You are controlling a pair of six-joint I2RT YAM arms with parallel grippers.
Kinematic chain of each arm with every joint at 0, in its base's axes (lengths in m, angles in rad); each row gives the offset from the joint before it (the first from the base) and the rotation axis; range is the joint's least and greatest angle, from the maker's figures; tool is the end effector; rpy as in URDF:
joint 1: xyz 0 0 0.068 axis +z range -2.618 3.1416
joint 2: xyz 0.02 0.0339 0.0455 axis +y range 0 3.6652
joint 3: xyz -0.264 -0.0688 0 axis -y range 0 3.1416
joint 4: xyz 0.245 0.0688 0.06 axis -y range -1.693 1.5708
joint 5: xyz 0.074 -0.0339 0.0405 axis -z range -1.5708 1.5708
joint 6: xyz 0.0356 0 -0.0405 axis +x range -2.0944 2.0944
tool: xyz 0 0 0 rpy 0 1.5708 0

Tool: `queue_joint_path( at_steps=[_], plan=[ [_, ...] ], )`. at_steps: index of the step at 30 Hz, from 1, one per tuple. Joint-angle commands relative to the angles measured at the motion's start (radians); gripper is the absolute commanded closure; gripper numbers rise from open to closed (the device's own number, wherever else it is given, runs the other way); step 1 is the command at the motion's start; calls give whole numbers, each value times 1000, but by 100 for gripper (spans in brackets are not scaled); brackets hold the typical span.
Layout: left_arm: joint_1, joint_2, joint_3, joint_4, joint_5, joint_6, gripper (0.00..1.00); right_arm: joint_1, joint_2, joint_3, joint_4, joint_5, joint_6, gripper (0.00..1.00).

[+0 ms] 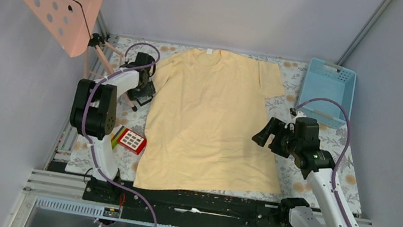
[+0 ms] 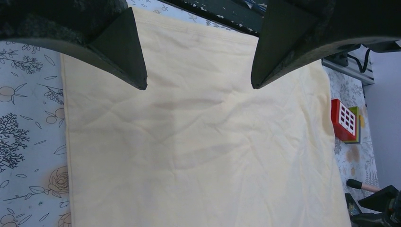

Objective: Pin the brooch onto the clothing

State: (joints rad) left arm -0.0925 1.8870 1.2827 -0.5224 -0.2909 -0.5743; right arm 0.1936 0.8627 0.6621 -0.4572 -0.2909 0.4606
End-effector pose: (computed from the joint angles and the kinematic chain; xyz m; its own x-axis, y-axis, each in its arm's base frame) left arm 0.3835 -0.0253 0.1770 -0.7363 -0.4544 -0.5014 -0.5172 0.8557 -0.0160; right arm 0.1804 0.0458 0.2579 -0.7184 0.2931 -0.6309 -0.0979 0.8553 0.5088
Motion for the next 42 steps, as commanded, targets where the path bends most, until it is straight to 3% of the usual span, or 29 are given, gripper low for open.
queue_joint_path(
  at_steps=[1, 11, 34, 42],
  plan=[
    [20, -1, 34, 32, 23, -9, 42, 4, -22, -9, -10, -4, 5, 12],
    [27, 27, 52, 45, 48, -1, 48, 5, -28, -12, -13, -7, 15, 12],
    [39, 59, 72, 17, 42, -1, 44, 4, -32, -31, -5, -6, 22, 12],
    [45, 46, 62, 17, 50, -4, 61, 4, -37, -39, -4, -5, 26, 12]
  ],
)
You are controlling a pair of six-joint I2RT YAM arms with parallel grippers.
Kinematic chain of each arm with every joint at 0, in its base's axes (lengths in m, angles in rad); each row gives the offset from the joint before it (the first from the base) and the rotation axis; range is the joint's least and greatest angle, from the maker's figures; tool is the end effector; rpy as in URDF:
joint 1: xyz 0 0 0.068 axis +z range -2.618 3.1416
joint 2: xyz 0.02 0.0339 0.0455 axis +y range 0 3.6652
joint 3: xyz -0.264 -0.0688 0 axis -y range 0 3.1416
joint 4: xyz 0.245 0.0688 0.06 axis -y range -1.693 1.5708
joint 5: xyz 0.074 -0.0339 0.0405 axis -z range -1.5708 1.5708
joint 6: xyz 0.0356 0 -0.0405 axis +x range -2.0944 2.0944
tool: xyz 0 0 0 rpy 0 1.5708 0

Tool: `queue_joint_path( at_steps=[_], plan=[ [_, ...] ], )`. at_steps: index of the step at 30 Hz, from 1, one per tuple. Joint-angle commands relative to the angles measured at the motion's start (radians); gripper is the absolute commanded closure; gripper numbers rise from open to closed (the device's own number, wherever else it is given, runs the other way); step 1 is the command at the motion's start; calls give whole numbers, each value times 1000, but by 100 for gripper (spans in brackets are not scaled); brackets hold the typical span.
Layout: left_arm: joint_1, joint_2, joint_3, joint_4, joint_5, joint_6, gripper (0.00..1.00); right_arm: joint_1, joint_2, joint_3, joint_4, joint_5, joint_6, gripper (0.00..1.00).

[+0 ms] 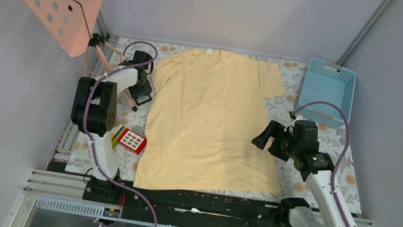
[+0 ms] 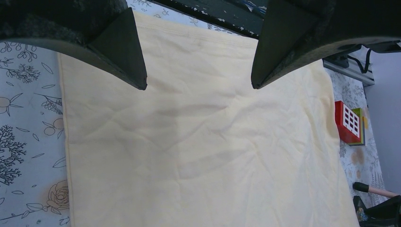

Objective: Pin the brooch onto the clothing

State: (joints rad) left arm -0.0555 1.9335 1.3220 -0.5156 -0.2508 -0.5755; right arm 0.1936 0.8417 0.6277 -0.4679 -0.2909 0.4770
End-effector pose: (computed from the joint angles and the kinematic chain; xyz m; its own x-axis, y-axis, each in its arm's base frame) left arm 0.3952 -0.0131 0.1708 -0.7279 -0.4876 -0.4821 -0.5350 0.8436 -0.0456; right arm 0.1749 0.0447 0.2489 -0.7344 0.3042 -0.6067 -0.0739 0.8528 0.5170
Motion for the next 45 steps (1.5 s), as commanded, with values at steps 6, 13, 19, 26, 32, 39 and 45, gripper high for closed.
queue_joint_path(
  at_steps=[6, 13, 19, 26, 32, 39, 45],
  plan=[
    [2, -46, 9, 12, 23, -5, 63, 4, -21, -8, 5, -5, 14, 12],
    [-6, -101, -6, 11, 18, 0, 68, 5, -29, -11, 5, -4, 17, 12],
    [-7, -108, -16, 11, 13, 8, 72, 4, -36, -18, 1, -2, 19, 12],
    [-6, -85, -10, -4, -27, 34, 57, 4, -56, -21, -12, 0, 19, 12],
    [1, -55, -2, -3, -26, 45, 46, 4, -60, -22, -15, 3, 19, 12],
    [18, -23, 24, -12, -7, 48, 46, 4, -57, -25, -15, 5, 18, 12],
    [25, -22, 24, -8, -10, 45, 45, 5, -55, -27, -17, 7, 20, 12]
  ],
)
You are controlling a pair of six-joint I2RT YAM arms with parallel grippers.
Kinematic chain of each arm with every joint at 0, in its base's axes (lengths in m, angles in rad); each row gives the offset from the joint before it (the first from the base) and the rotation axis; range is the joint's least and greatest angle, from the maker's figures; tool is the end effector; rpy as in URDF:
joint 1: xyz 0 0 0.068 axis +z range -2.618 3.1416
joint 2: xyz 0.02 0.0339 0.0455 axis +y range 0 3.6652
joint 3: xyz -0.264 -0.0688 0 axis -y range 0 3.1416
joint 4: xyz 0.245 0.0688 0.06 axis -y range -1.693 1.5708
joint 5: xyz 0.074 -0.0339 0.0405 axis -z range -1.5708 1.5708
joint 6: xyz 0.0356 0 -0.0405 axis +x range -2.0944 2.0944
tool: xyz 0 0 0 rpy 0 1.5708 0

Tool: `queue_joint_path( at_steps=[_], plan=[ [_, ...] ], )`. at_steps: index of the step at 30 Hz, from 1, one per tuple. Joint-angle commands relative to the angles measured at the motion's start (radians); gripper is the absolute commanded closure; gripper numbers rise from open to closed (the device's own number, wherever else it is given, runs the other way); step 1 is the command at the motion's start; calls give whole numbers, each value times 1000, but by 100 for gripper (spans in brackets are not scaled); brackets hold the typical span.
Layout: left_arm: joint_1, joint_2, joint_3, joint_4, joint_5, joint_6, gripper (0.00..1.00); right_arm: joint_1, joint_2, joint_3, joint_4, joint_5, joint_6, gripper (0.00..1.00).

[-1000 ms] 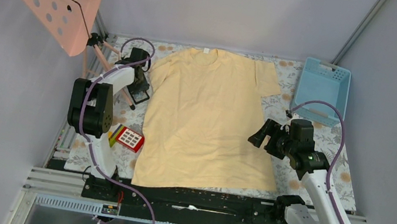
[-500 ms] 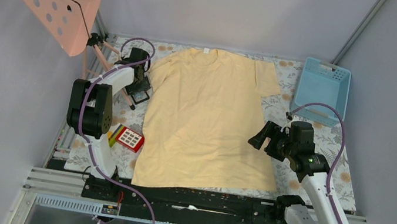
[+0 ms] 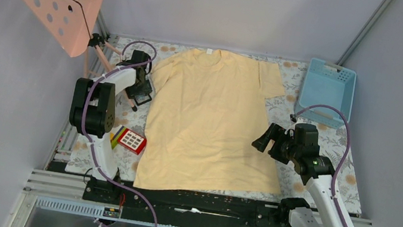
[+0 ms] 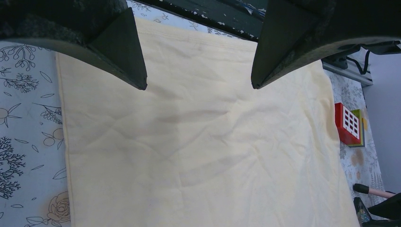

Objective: Pin the brooch onto the clothing

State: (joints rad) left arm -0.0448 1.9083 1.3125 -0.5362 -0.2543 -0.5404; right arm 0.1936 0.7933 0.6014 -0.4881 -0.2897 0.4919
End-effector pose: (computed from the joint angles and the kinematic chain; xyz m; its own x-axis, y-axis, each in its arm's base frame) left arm 0.3900 -0.0085 0.1766 -0.7429 -0.4651 -0.4815 -0.5197 0.8541 -0.0233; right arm 0.1657 0.0428 0.2458 -0.7339 0.3173 -0.6005 -0.0632 0.8484 0.5256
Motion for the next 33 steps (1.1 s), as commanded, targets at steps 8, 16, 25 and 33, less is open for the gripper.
queue_joint_path(
  at_steps=[8, 16, 25, 33],
  plan=[
    [21, 22, 46, 4, 10, 11, 45, 4, -9, 0, 5, 6, 7, 12],
    [29, 51, 66, -9, 49, 8, 43, 5, -12, -2, 6, 6, 8, 12],
    [35, 68, 70, -6, 90, 4, 43, 4, -9, -2, 9, 5, 8, 12],
    [33, 56, 56, 10, 99, 4, 50, 5, -3, 3, 13, 4, 7, 12]
  ],
)
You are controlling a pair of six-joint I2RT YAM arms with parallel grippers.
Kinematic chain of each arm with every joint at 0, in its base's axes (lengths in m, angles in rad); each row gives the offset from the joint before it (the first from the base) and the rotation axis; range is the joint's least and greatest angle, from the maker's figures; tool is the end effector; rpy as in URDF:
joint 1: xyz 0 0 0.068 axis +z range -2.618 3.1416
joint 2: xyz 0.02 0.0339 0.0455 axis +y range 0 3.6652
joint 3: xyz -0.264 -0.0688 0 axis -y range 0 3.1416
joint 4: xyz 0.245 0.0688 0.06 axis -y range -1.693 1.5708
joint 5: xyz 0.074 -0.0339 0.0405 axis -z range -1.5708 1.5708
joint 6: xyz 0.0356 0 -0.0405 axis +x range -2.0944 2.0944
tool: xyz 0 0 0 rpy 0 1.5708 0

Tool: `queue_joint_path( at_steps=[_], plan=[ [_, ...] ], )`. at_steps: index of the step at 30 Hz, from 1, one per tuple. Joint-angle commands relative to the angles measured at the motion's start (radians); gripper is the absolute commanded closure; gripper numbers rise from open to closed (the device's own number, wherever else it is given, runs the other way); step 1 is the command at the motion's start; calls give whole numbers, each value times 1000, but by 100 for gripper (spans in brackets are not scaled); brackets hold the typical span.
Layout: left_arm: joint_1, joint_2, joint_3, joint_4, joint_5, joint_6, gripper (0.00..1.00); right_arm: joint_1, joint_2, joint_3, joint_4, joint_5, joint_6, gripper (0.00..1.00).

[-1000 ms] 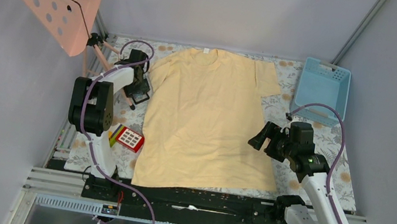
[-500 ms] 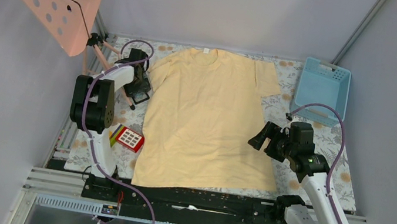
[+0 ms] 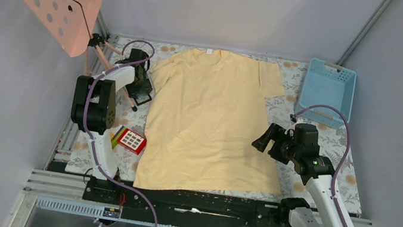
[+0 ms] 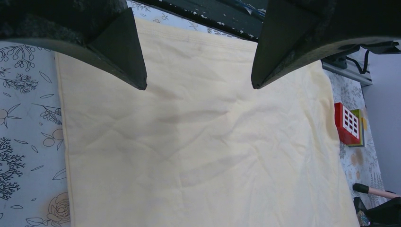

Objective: Pin the brooch onto the clothing

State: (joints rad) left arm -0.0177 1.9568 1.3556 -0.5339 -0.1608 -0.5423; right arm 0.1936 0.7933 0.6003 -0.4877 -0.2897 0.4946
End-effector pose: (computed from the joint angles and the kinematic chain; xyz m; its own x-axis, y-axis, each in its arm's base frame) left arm 0.4015 -0.0014 0.1700 -0.7505 -0.4962 -0.4364 -0.5107 0.8546 -0.0935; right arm 0.1656 0.0428 0.2455 -0.7345 0.3196 -0.5987 -0.0609 0.8476 0.5271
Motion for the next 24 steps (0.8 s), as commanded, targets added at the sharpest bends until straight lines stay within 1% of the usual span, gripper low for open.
queue_joint_path(
  at_steps=[1, 7, 10, 15, 24],
  plan=[
    [5, 8, 13, 8, 2, 7, 50, 4, -2, 4, 13, 3, 5, 12],
    [7, -9, 4, 8, 7, 4, 61, 4, -6, 1, 12, 4, 6, 12],
    [5, -34, -2, 8, 7, 2, 64, 5, -7, 0, 11, 4, 6, 12],
    [-4, -96, -23, 8, -3, 8, 65, 5, -15, 2, 10, 3, 12, 12],
    [-7, -106, -37, 8, -5, 10, 71, 4, -29, -5, -4, 9, 12, 12]
  ],
)
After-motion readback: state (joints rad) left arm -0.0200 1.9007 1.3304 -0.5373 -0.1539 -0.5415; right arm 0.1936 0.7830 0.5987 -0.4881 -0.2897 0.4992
